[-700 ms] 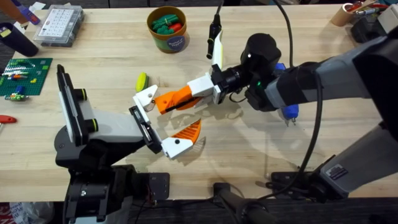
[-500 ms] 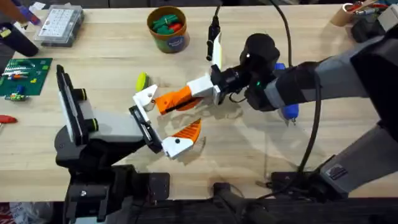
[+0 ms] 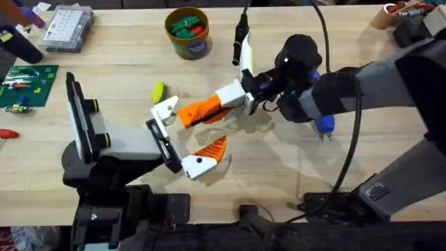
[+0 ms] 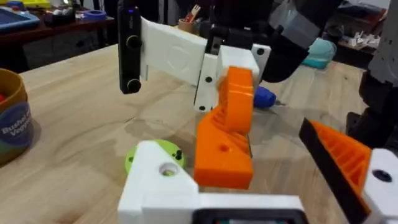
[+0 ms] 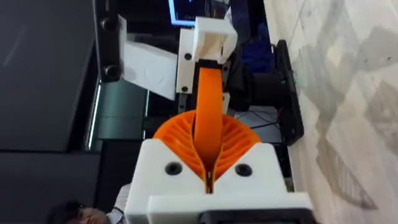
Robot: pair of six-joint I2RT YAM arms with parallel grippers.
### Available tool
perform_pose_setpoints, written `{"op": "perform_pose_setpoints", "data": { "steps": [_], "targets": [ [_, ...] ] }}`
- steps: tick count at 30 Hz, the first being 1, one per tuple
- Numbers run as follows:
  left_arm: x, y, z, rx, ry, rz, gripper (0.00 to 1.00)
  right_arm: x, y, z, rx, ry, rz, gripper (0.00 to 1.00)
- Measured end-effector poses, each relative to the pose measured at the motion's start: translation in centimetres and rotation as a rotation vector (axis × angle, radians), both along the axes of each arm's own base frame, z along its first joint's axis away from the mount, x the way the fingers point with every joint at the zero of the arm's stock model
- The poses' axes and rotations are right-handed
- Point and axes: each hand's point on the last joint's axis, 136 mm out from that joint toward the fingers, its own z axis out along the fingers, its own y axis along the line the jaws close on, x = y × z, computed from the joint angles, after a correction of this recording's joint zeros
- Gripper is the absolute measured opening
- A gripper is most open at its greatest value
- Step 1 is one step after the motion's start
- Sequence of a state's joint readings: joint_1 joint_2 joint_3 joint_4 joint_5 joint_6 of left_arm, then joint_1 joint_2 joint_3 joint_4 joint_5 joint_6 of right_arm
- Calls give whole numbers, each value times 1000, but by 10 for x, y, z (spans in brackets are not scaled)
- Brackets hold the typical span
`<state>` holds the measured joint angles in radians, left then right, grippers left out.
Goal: Pick up the gripper from the table and insert it into the empty holder that is missing its gripper. Then pick up a screw, insert it into the mounting hole, and use the screwdriver to tighten it. Finally, clean up the table by picking up the vegetable and placing it into the bucket.
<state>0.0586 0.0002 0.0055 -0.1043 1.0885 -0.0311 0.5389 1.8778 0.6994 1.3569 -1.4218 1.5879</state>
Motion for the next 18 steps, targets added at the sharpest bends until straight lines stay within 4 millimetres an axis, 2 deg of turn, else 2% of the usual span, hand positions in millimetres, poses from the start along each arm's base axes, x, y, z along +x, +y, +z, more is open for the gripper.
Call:
{"op": "perform_pose_setpoints", "data": {
  "steps": [8,18],
  "targets": [
    [-4,-3,0,-3,5,-29,986,-6,-3,0,-10,13,38,18],
    [-7,-4,0,-5,8,-44,987,-2,-1,0,-9,17,15,18]
  ]
}}
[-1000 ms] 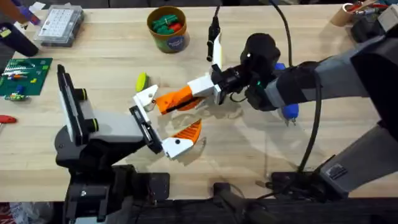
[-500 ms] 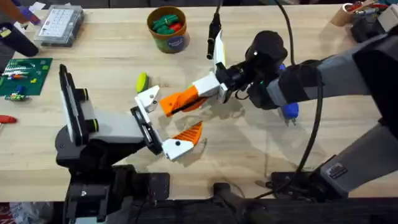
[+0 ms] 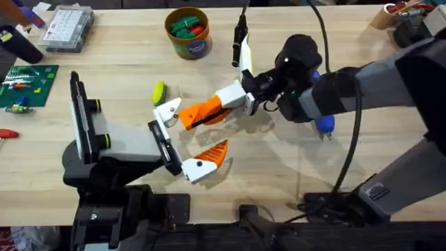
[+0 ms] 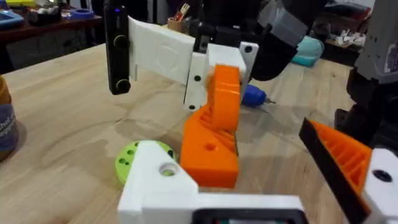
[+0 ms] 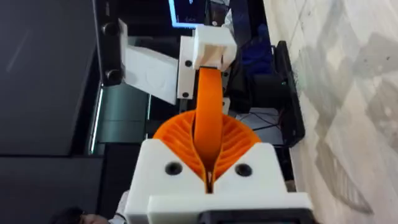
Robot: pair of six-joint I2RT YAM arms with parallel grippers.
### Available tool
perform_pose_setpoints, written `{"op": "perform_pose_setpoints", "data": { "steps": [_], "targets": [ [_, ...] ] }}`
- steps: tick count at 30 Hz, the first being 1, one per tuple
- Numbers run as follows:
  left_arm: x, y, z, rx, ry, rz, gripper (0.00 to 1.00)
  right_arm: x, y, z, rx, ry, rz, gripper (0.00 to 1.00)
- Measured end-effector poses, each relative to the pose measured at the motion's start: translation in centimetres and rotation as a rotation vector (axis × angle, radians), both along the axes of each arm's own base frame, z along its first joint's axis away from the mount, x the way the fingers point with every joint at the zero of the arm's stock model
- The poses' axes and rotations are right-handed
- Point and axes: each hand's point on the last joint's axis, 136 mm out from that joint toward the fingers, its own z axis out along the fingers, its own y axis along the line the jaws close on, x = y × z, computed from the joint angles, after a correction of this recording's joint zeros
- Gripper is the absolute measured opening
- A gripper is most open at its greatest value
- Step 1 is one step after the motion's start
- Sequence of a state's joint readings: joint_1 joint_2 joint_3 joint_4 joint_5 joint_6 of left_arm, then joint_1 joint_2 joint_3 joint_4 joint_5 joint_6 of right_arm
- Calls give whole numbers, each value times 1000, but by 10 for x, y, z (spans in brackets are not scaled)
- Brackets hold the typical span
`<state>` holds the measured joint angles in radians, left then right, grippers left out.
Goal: Pick up the gripper from the table and insert it into the empty holder that is missing its gripper. Then pick up a screw, insert it into the mounting hole, and use the screwdriver to tighten it. Finally, clean up the table by picking up the vegetable and placing it into the bucket.
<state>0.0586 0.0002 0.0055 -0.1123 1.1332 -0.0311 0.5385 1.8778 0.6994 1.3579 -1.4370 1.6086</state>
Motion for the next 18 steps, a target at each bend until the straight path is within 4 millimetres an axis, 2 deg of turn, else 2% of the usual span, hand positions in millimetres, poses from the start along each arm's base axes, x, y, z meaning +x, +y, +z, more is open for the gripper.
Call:
{"op": "perform_pose_setpoints", "data": {
  "steps": [18],
  "targets": [
    [0,0,0,0,0,1,986,2,5,0,3,2,-24,18]
  ]
}}
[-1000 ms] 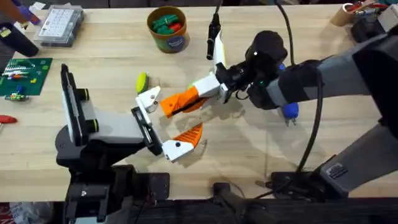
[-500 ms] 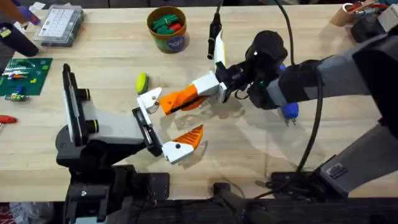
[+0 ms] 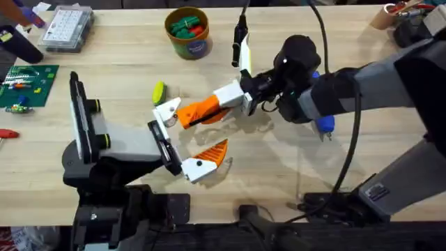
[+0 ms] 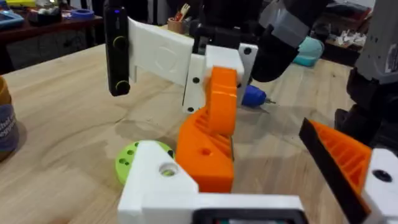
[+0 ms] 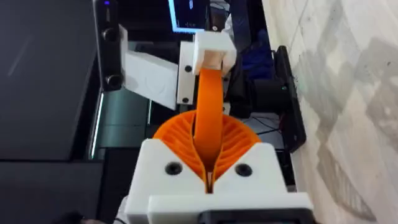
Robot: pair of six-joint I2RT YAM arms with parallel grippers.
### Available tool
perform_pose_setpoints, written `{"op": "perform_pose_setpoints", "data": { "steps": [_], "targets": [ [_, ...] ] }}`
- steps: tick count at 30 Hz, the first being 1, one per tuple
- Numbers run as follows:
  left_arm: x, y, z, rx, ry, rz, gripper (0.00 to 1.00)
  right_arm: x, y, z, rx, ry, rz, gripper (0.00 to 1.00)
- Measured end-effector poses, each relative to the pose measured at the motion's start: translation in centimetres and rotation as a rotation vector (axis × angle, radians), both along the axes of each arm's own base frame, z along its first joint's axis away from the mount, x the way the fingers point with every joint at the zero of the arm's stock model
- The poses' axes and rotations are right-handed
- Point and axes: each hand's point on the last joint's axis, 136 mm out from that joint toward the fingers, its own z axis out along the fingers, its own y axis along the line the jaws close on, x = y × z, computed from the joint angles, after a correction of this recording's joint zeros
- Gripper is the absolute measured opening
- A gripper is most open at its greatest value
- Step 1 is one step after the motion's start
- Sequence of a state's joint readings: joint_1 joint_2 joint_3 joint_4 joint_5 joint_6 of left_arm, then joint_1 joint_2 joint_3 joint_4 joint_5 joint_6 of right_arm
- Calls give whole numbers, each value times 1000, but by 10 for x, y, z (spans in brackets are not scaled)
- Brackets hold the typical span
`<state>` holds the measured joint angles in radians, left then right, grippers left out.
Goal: Pick up the gripper from the table and insert it into the empty holder that is missing its gripper. Then pick up a screw, insert it into the mounting hole, and use the screwdriver to tighten it. Finally, clean up the table by picking up the vegetable and placing it into the bucket.
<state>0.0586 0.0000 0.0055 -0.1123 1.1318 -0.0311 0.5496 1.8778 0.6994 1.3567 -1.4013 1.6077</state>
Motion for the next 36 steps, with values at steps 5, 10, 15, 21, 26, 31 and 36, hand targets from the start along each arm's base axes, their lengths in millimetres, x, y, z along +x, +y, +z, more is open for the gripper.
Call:
{"op": "perform_pose_setpoints", "data": {
  "steps": [5,10,15,21,26,31,36],
  "targets": [
    [0,0,0,0,0,-1,986,-2,4,0,0,2,-1,18],
    [0,0,0,0,0,-2,986,-5,7,0,1,3,3,18],
    [0,0,0,0,0,-2,986,-5,7,0,1,2,1,18],
    [0,0,0,3,-7,-2,986,-5,6,6,26,-34,1,18],
    [0,0,0,4,-8,-2,986,-5,6,6,21,-21,1,18],
    [0,0,0,4,-9,-2,986,-5,6,6,19,-15,1,18],
    [0,0,0,4,-8,-2,986,-5,6,6,21,-21,1,18]
  ]
}}
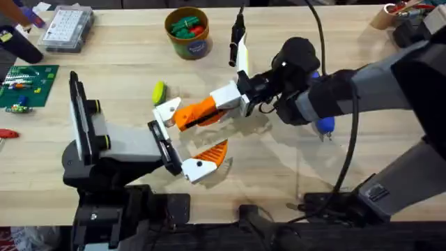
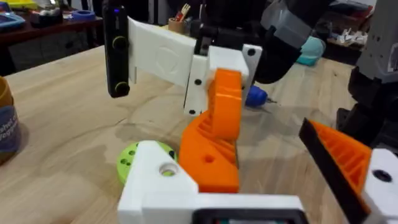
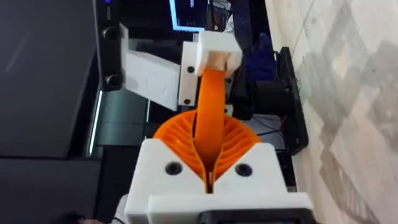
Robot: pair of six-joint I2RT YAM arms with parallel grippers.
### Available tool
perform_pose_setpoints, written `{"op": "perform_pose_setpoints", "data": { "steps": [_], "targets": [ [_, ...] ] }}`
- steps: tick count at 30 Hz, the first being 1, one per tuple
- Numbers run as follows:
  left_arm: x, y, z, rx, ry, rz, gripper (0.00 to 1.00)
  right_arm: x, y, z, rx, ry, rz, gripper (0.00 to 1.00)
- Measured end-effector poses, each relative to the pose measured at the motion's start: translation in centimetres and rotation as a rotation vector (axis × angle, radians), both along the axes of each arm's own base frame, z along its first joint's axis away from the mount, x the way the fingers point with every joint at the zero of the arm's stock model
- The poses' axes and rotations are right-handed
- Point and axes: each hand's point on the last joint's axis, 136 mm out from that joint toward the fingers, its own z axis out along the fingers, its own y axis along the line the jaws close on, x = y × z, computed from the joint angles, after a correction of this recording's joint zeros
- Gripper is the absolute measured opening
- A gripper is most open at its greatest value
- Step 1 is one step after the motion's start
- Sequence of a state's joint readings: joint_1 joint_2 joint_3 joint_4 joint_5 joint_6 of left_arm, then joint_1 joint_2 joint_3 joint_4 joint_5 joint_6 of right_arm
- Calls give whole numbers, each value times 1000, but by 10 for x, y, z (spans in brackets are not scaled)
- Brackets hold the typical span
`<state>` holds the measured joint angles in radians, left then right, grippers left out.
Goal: Pick up the gripper from the table and insert it into the empty holder that is missing its gripper. Then pick up a screw, insert it into the mounting hole, and use the screwdriver to tighten it. Finally, clean up the table by picking up the vegetable and placing it into the bucket.
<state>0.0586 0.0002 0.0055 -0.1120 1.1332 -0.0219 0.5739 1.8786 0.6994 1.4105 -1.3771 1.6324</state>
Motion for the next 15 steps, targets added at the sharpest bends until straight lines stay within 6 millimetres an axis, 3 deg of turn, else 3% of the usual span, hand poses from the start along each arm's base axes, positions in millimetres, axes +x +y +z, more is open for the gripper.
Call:
{"op": "perform_pose_setpoints", "data": {
  "steps": [6,15],
  "targets": [
    [0,0,0,-7,13,1,986,3,2,-11,-29,21,-15,18],
    [0,0,0,-9,18,3,986,6,3,-12,-4,-39,-33,18]
  ]
}}
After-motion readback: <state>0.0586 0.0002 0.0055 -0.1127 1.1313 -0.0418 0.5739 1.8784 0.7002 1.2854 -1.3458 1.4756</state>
